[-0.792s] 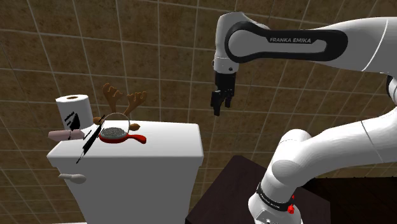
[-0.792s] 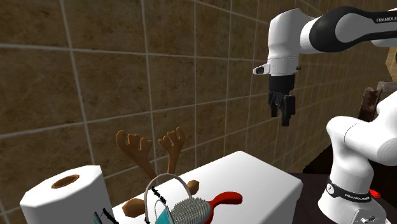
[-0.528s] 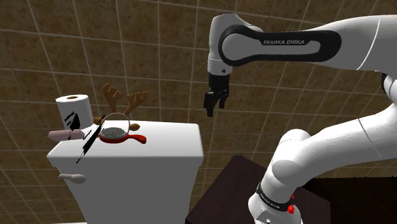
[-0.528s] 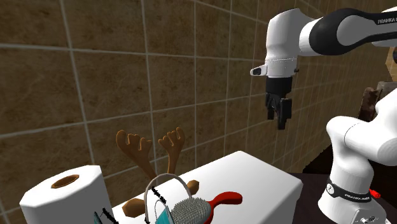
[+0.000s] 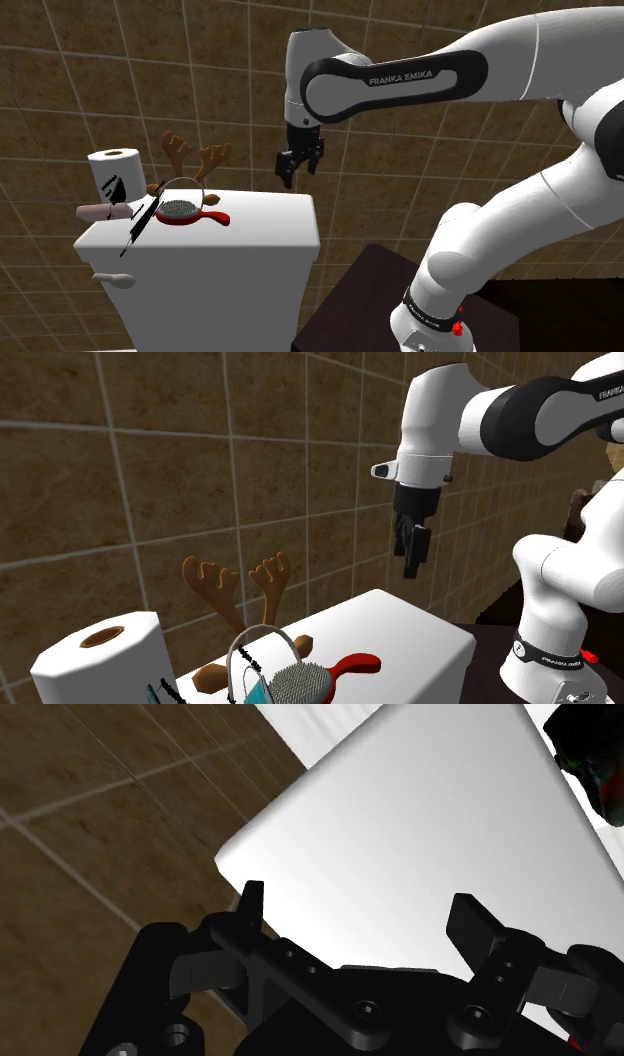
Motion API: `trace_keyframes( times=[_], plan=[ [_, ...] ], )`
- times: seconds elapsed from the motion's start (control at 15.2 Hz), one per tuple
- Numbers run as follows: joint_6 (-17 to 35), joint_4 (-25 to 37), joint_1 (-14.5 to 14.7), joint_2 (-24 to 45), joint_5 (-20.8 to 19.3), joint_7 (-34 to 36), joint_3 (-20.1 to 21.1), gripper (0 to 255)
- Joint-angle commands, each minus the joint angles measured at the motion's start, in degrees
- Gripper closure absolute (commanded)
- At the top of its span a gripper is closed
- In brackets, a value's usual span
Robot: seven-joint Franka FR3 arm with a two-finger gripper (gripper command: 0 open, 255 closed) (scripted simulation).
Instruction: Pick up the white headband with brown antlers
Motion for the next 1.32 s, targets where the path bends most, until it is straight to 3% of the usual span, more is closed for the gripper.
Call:
trace_keyframes(
  times=[0.0,0.4,0.79,1.19,1.25],
  plan=[
    [3.0,1.8,-0.3,3.4,-0.7,3.2,2.3,0],
    [9.5,9.5,-1.8,14.5,-6.1,13.6,8.8,0],
    [12.1,20.3,-2.8,27.1,-16.4,25.6,14.2,0],
    [9.9,34.6,0.3,41.1,-29.3,36.9,16.1,0],
    [9.8,34.9,0.5,41.3,-29.5,37.0,16.0,0]
  ],
)
